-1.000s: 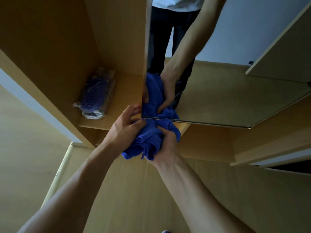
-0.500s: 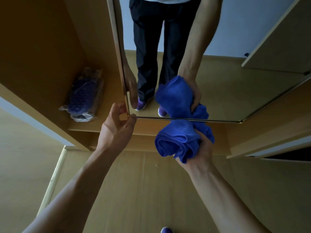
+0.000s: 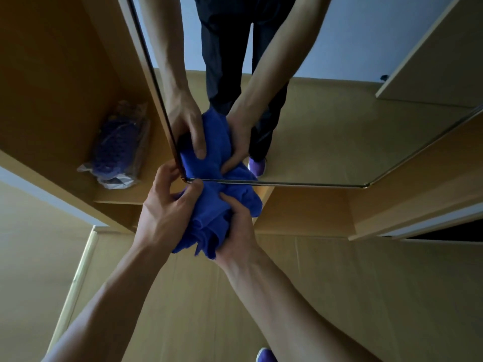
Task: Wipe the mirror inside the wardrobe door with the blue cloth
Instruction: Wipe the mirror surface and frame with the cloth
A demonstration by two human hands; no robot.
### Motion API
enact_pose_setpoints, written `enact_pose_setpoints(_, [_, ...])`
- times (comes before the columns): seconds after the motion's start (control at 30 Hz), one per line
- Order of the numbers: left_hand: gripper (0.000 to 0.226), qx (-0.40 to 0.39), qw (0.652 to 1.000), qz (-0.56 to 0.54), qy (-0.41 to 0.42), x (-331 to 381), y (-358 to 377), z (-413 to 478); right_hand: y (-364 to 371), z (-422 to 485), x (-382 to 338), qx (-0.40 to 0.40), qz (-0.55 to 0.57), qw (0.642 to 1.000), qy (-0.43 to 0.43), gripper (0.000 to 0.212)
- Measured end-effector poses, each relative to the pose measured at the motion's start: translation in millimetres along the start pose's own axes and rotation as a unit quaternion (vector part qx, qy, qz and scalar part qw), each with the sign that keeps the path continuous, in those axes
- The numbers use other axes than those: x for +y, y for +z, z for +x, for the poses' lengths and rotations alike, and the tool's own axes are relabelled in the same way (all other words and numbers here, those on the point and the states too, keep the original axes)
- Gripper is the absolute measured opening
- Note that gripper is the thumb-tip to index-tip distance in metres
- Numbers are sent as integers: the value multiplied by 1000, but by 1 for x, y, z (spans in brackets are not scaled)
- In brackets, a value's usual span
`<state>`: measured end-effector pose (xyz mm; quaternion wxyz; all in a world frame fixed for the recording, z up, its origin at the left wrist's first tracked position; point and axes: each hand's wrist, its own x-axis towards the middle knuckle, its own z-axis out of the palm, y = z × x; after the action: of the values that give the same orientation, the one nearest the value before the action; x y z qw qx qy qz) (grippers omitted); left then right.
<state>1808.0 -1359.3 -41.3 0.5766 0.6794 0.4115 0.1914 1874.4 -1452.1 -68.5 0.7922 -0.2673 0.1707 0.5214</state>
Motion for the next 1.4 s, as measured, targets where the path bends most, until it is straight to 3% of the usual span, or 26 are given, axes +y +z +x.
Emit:
enact_pose_setpoints(0.13, [43, -15, 1000, 18, 7, -3, 2, -1, -11, -4, -15, 0, -7, 1000, -18, 34])
enact_pose_setpoints(0.37, [71, 56, 998, 20, 14, 3, 34, -5, -45, -26, -71, 53, 24, 996, -62, 36])
enact_pose_setpoints(0.47, [69, 89, 996, 6, 16, 4, 43, -3, -56, -39, -96, 62, 25, 994, -84, 33])
enact_pose_setpoints(0.7, [70, 74, 993, -82, -45, 9, 54, 2, -82, -64, -148, 88, 68, 984, -139, 32])
enact_pose_setpoints(0.9, [77, 68, 984, -148, -65, 15, 63, 6, -76, -63, -141, 92, 112, 981, -126, 35])
enact_pose_setpoints(1.13, [91, 87, 968, -208, -113, 25, 79, 0, -56, -46, -113, 69, 54, 995, -51, 45])
enact_pose_setpoints(1.4, [95, 104, 955, -245, -128, 39, 87, 3, -92, -72, -175, 121, 0, 983, -134, 29])
